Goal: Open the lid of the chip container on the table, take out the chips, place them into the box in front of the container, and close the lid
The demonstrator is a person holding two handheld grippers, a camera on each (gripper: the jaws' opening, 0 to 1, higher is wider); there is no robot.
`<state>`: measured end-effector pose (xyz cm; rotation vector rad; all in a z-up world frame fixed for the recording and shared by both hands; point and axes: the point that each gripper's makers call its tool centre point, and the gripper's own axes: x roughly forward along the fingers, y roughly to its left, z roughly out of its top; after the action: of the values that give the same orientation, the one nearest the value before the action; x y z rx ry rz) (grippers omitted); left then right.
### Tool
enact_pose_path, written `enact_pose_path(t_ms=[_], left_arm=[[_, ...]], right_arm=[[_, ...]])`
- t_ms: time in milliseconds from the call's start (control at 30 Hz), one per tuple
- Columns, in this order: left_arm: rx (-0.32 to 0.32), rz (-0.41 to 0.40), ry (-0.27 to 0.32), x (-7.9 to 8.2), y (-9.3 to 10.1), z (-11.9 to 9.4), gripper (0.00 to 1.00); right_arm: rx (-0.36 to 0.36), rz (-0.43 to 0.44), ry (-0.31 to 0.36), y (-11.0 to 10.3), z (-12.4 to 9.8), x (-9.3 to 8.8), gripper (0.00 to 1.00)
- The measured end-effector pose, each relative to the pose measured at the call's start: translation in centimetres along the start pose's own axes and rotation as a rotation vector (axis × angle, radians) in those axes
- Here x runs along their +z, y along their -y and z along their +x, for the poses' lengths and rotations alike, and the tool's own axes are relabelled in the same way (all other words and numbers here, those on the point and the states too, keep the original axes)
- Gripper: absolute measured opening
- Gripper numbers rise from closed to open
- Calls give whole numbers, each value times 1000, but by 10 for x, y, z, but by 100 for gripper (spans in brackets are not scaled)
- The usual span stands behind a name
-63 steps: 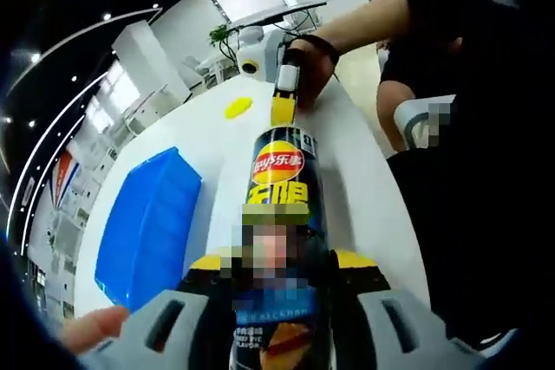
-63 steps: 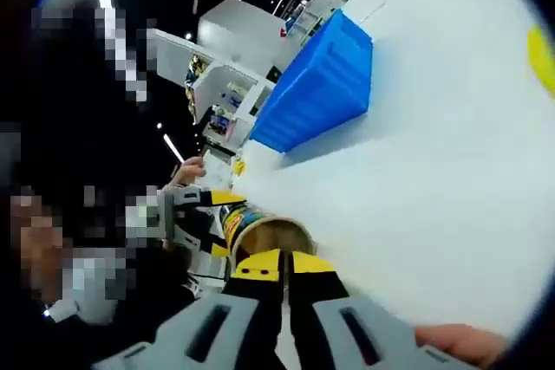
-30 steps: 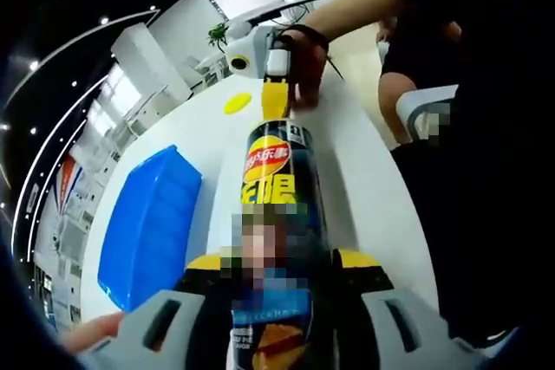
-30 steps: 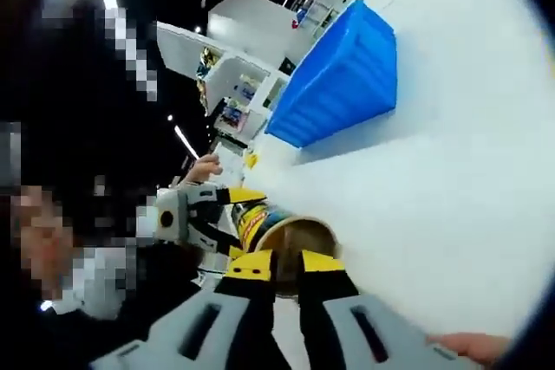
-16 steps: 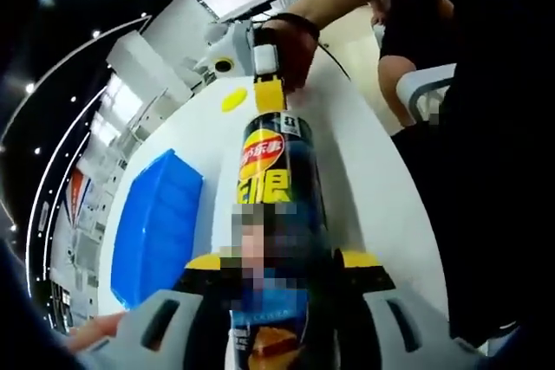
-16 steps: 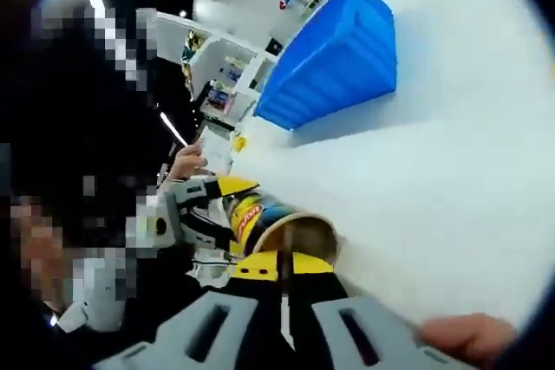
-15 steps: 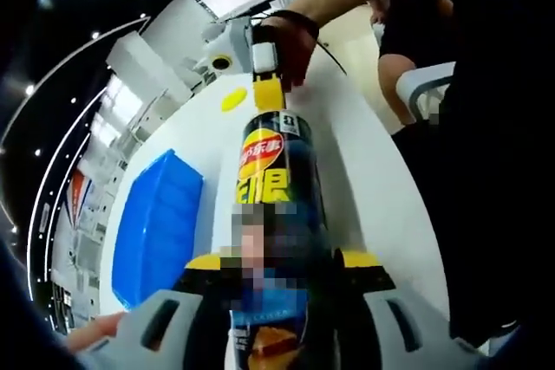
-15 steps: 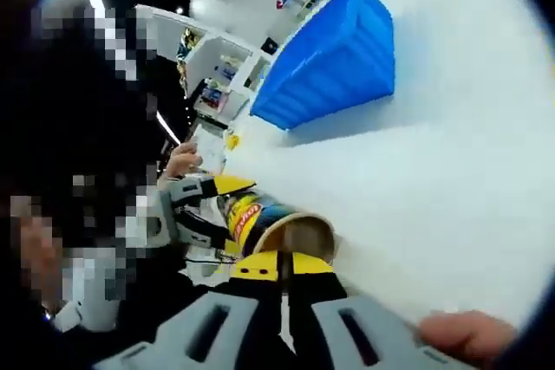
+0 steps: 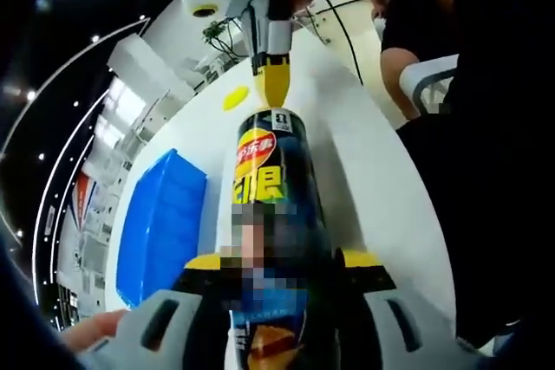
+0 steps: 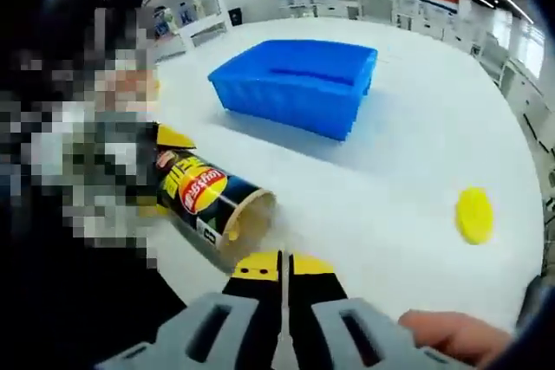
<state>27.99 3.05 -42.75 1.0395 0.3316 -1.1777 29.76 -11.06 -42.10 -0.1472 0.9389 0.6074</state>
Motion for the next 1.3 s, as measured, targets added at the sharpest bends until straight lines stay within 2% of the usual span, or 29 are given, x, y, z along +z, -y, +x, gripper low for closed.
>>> enact_pose_path(t_ms=[267,433,733,933,1267,1300], left_arm=[[-6,-7,10,1,0,1,47],[-13,-10,16,1,0,1,47],[-7,2,9,1,1,1,47],[-6,9,1,1,1,1,47],[1,28,-11,0,0,2,47],[2,29,-14,-1,0,2,47]], right_arm=[[-50,74,9,37,-14,-15,0],[-70,107,16,49,-19,-18,0],[-72,101,13,48,-16,-19,0],[-65,81,44,47,-18,-18,1],[-45,85,139,49,-24,-5,3],[-46,55,192,49,-26,3,3]])
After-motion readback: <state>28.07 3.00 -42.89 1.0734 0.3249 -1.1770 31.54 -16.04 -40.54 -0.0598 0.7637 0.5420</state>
